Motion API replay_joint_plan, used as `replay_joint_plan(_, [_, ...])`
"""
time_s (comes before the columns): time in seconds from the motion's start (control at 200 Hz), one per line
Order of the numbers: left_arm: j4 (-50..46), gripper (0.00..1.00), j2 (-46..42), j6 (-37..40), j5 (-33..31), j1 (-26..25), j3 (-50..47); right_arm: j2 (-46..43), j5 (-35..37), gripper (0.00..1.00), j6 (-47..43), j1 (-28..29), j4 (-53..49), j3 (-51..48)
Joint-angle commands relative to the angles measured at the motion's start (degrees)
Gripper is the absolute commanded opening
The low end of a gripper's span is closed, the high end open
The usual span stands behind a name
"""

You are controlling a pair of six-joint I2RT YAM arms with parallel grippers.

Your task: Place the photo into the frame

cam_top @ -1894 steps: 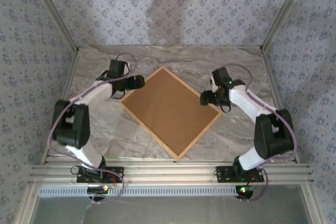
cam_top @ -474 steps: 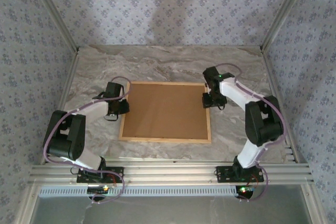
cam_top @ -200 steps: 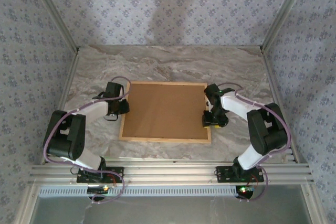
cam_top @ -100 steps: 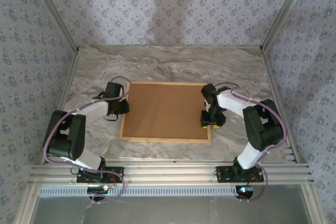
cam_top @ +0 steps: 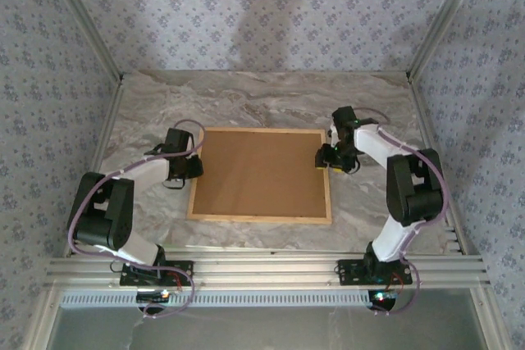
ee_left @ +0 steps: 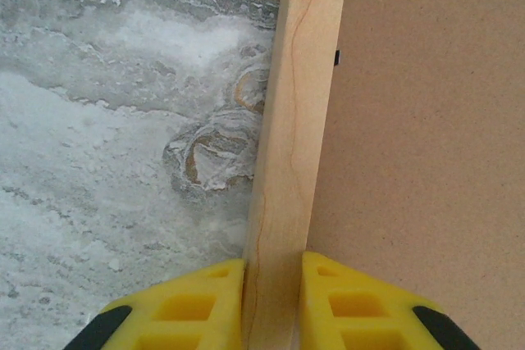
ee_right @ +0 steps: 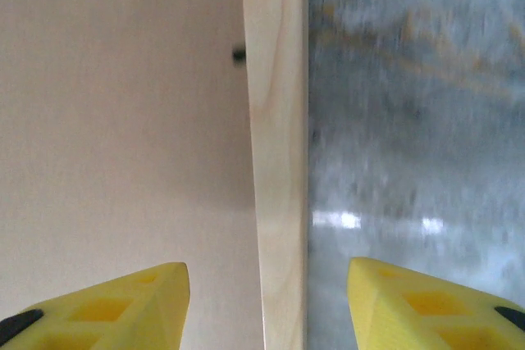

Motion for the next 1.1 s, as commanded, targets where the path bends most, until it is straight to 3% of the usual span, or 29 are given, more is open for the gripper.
replay_joint_plan(0.0, [-3.50, 0.22, 0.15, 0.11, 2.66, -0.83, -1.67, 4.00, 1.84, 0.55, -2.03, -0.08, 1.26, 2.30])
replay_joint_plan(0.1, [-2.91, 0.22, 0.26, 0.11, 2.29, -0.83, -1.88, 6.47, 1.05, 0.53, -2.95, -0.14, 2.36, 2.88])
replay_joint_plan(0.435, [-3.22, 0.27, -1.93, -1.10, 4.43, -0.83, -0.64, 6.30, 4.05, 0.24, -4.06, -0.14, 1.91, 1.06])
replay_joint_plan(0.645, [-2.17, 0.53, -5.65, -3.03, 3.73, -0.42, 1.19, 5.95, 8.04, 0.20, -5.68, -0.41, 1.12, 1.78])
replay_joint_plan(0.75, [-2.62, 0.61, -4.82, -2.34, 1.37, 0.35, 3.90, 6.17, 7.75, 0.20, -5.95, -0.41, 1.55, 2.06])
replay_joint_plan(1.095, [-9.41, 0.53, 8.82, 1.73, -5.03, 2.33, 16.54, 6.82, 7.30, 0.20, -7.11, -0.92, 2.74, 1.86])
